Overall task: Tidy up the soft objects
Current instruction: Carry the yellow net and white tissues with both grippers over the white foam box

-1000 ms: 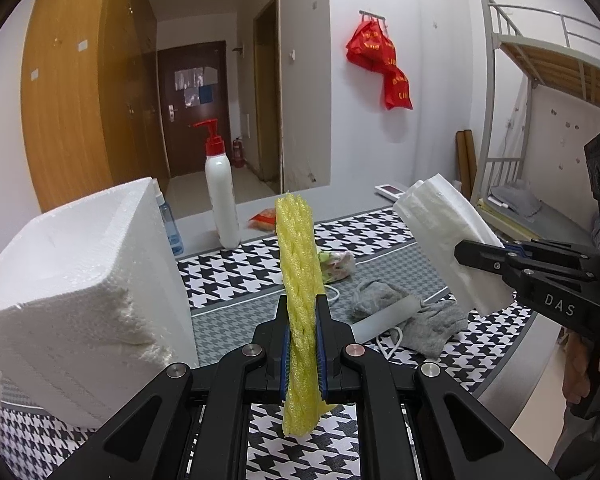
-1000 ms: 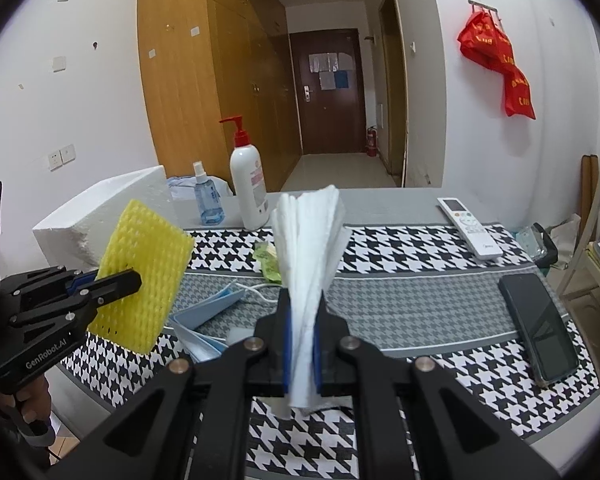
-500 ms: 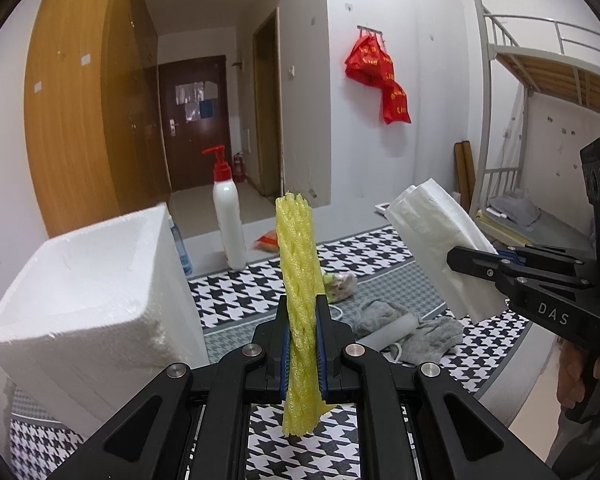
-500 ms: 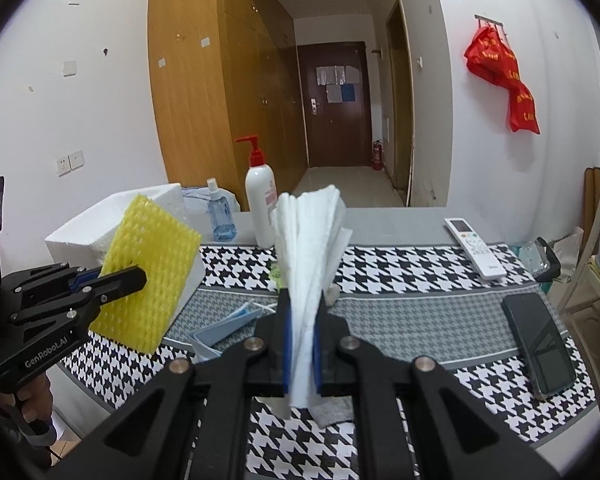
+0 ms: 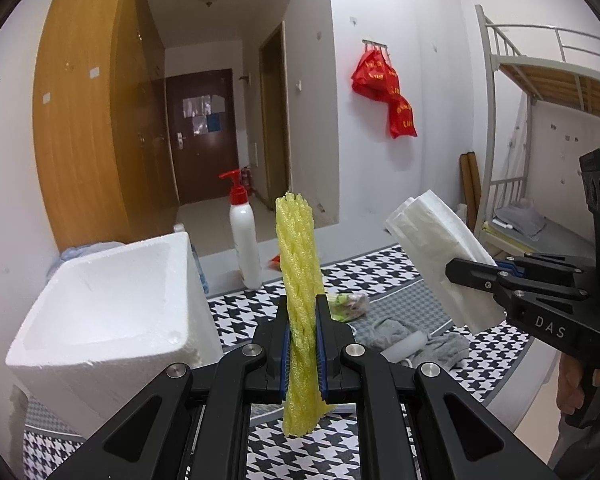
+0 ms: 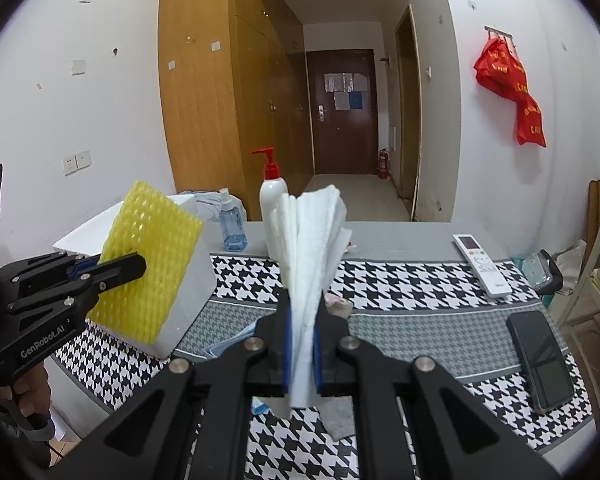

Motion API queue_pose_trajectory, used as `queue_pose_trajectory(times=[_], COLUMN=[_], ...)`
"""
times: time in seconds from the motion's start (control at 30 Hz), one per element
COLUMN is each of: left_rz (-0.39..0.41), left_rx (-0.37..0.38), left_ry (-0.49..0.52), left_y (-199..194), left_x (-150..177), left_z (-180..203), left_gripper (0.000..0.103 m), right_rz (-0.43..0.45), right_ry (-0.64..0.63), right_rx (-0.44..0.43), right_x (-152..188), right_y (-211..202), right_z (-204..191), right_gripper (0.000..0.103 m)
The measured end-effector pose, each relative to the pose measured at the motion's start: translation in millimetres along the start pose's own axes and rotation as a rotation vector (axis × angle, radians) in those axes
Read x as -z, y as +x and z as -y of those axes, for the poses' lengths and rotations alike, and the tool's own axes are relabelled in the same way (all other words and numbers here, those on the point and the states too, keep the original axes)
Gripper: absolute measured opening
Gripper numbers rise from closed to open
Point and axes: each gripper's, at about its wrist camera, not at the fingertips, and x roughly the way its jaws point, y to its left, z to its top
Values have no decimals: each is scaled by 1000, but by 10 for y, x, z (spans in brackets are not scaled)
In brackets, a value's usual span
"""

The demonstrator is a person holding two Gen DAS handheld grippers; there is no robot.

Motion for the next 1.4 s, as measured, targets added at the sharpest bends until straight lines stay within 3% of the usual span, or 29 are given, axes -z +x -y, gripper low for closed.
queue_pose_trajectory(times=[1.4], left_rz=[115], left_rx=[-151], left_ry=[-41], left_y=[-416], left_x=[-315], left_z=[-507], left_gripper=[11], right_rz=[64], right_ry=[-93], right_rx=[-122], right_x=[-417], right_y=[111], right_z=[-506], right_gripper=[11])
